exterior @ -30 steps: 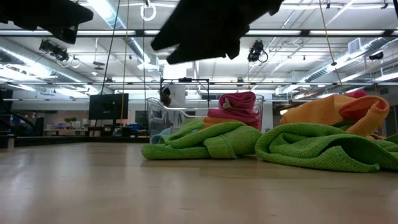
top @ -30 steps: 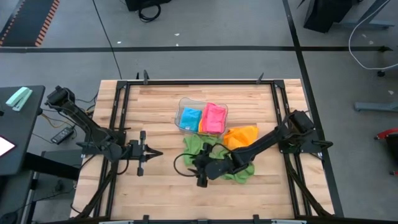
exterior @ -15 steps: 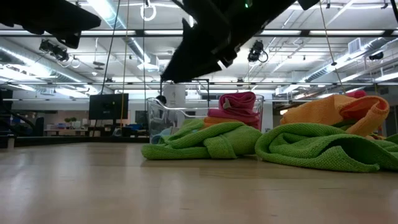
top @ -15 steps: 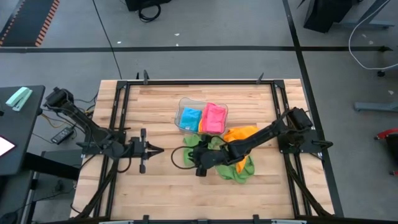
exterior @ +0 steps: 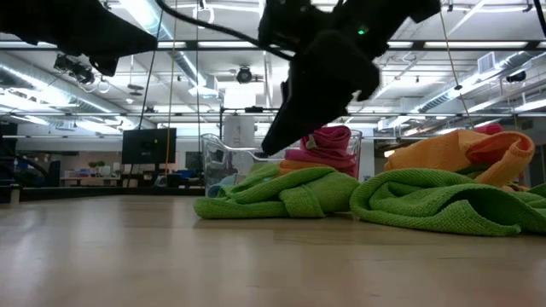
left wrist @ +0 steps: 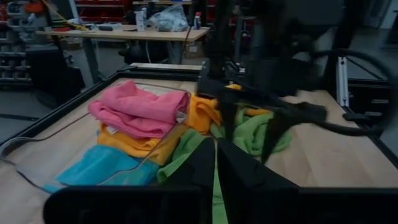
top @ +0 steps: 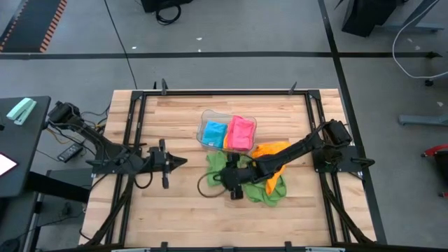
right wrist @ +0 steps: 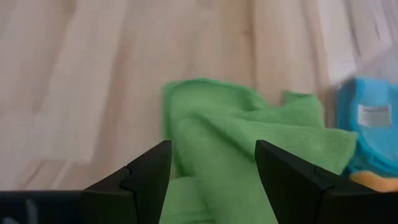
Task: Fold microfiber towels
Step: Fold the top green microfiber cloth
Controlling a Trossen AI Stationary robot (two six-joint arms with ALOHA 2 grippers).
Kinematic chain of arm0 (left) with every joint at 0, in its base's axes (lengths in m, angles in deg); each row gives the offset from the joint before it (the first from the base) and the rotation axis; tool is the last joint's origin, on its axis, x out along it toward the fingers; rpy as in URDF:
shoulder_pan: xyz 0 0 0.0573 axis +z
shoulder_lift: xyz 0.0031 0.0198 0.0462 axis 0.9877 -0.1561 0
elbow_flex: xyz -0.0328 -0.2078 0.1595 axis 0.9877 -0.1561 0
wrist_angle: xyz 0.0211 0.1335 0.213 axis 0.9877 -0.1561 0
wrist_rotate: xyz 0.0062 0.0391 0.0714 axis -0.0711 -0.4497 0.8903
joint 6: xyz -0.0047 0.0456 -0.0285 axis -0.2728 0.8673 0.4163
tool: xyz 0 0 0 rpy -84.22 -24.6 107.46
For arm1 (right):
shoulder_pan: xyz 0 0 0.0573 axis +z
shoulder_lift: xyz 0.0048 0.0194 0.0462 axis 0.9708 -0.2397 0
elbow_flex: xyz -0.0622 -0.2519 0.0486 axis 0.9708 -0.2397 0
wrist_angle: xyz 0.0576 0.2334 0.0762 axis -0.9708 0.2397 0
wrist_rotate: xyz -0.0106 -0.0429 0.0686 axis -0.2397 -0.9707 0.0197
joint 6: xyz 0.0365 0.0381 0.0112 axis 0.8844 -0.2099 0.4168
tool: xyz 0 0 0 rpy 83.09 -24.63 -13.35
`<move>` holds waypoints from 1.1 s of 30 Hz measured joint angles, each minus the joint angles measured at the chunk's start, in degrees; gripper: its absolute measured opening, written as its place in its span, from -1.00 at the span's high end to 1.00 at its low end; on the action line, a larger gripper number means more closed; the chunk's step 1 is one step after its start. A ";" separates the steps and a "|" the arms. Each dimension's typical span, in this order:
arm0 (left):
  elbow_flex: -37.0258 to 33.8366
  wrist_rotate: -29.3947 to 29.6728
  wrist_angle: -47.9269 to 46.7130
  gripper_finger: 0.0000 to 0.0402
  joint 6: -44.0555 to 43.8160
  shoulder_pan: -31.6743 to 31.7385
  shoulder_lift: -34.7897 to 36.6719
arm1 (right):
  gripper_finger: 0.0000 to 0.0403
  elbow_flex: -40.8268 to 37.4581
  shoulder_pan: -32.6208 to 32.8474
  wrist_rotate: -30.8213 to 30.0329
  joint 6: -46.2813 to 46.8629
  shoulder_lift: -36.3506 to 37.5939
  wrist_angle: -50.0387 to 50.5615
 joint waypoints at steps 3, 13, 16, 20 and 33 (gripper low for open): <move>0.00 0.00 0.00 0.87 0.16 0.94 0.00 | -0.20 -0.03 1.84 -5.85 -4.05 -0.26 2.32; 0.00 0.00 -0.05 0.93 -1.14 1.64 0.00 | -0.14 -5.28 2.48 -12.43 -10.70 -0.26 3.21; 0.00 0.00 -0.09 0.90 -1.14 1.64 -0.02 | -0.02 -6.01 2.48 -13.48 -11.48 -0.26 2.65; 0.00 0.00 -0.14 0.87 -1.13 1.64 -0.02 | 0.21 -6.84 1.85 -15.36 -11.08 -0.26 2.98; 0.02 -1.21 -0.46 0.93 -1.13 1.21 -0.02 | 0.94 -5.99 0.97 -12.13 -10.63 1.78 2.71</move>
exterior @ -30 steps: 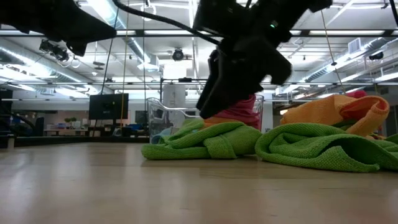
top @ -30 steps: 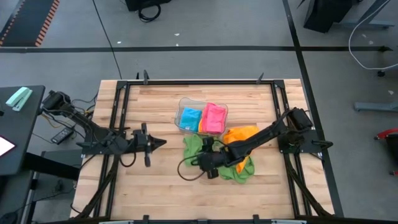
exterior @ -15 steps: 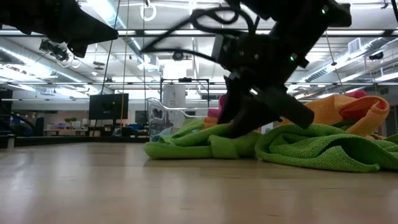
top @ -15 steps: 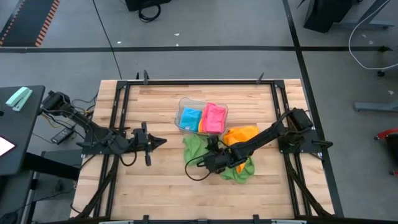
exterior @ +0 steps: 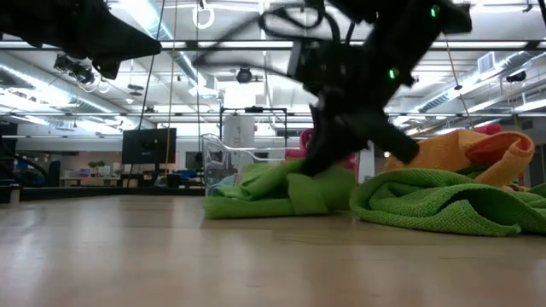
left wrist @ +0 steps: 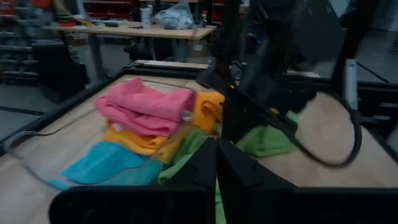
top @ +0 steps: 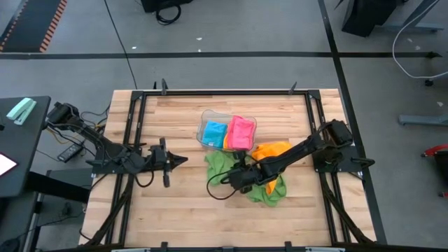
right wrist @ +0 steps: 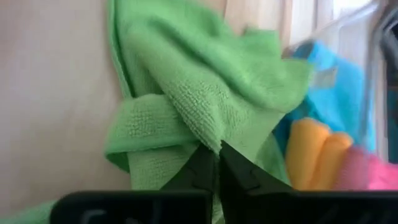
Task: Fold microfiber towels
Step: Fold the top green microfiber cloth
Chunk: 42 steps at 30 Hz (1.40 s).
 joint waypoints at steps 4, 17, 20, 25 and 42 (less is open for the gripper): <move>0.00 -3.15 -0.15 0.91 0.04 -0.03 -0.02 | 0.96 0.99 -0.01 4.07 0.62 4.11 -0.83; 0.04 -3.64 0.06 0.84 0.08 0.00 -0.02 | 0.96 1.12 0.02 23.39 1.77 18.25 -9.51; 0.04 -3.75 0.09 0.86 0.02 0.00 -0.02 | 0.96 1.12 0.02 28.81 2.66 20.21 -12.67; 0.04 -4.82 0.11 0.84 0.02 0.00 -0.02 | 0.96 1.12 0.02 31.18 3.24 21.32 -15.76; 0.07 -5.39 6.16 0.64 0.55 0.41 -3.44 | 0.96 4.68 0.39 35.96 5.50 13.07 -26.32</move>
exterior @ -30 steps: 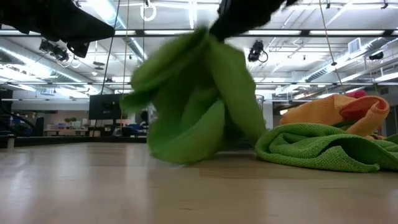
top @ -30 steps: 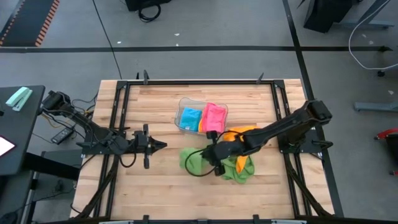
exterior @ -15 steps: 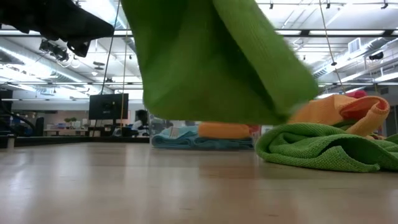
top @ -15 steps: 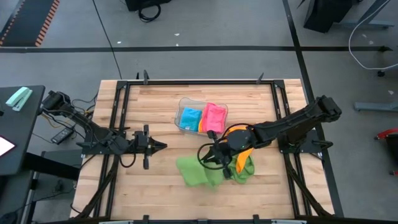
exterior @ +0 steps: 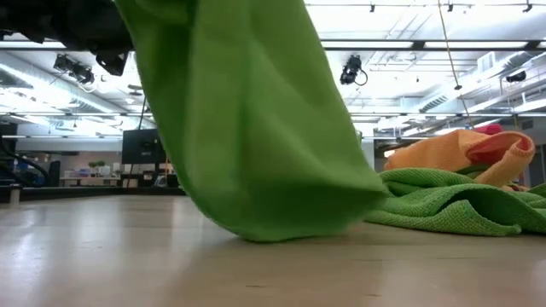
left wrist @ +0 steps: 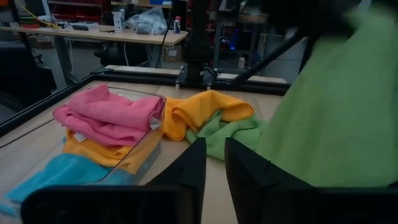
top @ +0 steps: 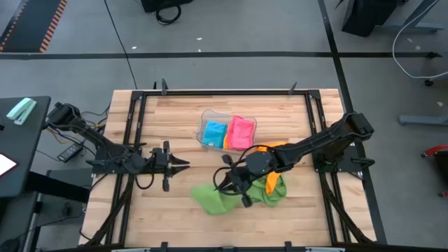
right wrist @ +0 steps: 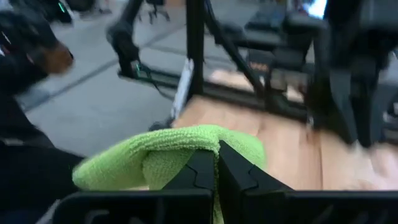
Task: Fold microfiber towels
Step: Fold the top green microfiber cloth
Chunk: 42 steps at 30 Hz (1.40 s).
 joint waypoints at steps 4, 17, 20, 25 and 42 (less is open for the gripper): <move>0.00 0.05 0.51 0.53 0.06 1.29 -0.90 | 0.96 3.70 1.38 0.79 -1.45 -0.01 -0.01; 0.00 -0.41 0.07 0.51 -0.83 2.83 -1.54 | 0.96 -1.74 0.98 -0.04 -2.13 -0.02 -2.49; 0.00 -2.67 0.04 0.50 -2.03 2.80 -1.54 | 0.96 -5.38 -2.31 -1.32 -0.53 -0.05 -1.25; 0.00 -6.84 0.28 0.49 -2.08 2.78 -1.54 | 0.86 -9.82 -7.52 -2.39 -0.09 -0.08 1.10; 0.00 -7.39 -0.06 0.54 -0.94 2.94 -1.52 | 0.17 -7.49 -10.98 -4.10 3.61 0.23 20.82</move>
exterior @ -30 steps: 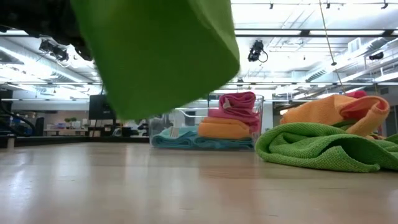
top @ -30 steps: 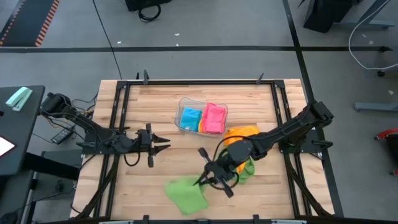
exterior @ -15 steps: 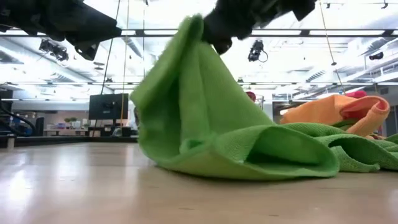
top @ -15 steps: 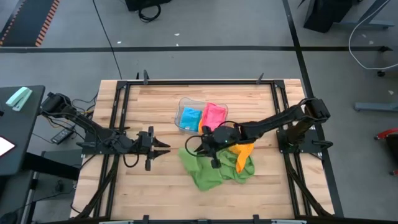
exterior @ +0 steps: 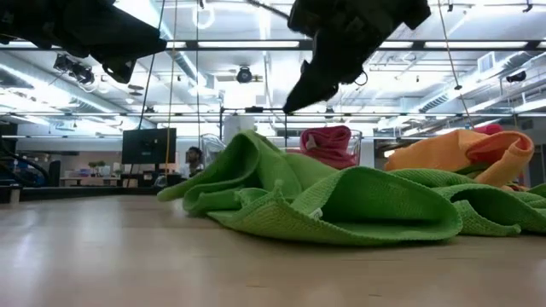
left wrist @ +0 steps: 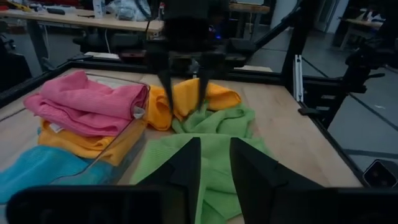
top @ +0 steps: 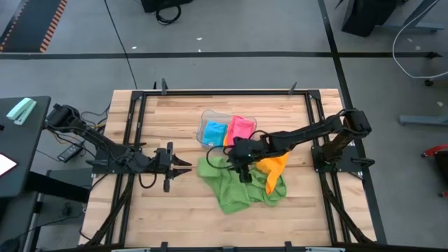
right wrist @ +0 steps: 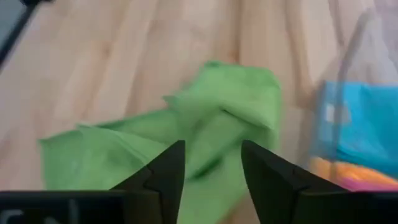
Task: Fold microfiber towels
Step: Fold the top green microfiber cloth
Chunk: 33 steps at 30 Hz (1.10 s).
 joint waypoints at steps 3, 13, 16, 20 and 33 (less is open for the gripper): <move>0.00 0.00 0.00 0.56 0.99 0.00 0.00 | 0.16 0.08 2.93 0.08 -1.42 -0.24 -3.76; -0.02 0.00 0.02 0.57 -0.38 0.96 0.00 | 0.16 0.17 9.88 -4.57 3.30 -9.99 -11.29; -0.02 -0.01 0.04 0.59 -1.11 0.96 0.00 | 0.15 0.88 10.85 -7.30 6.73 -12.13 -9.20; -0.02 0.00 0.18 0.57 -1.11 0.96 0.00 | 0.15 1.36 11.09 -12.09 7.69 -13.72 -4.04; -0.07 -0.01 0.15 0.62 -1.11 0.94 0.00 | 0.15 1.13 10.16 -13.71 -0.94 -19.32 -7.28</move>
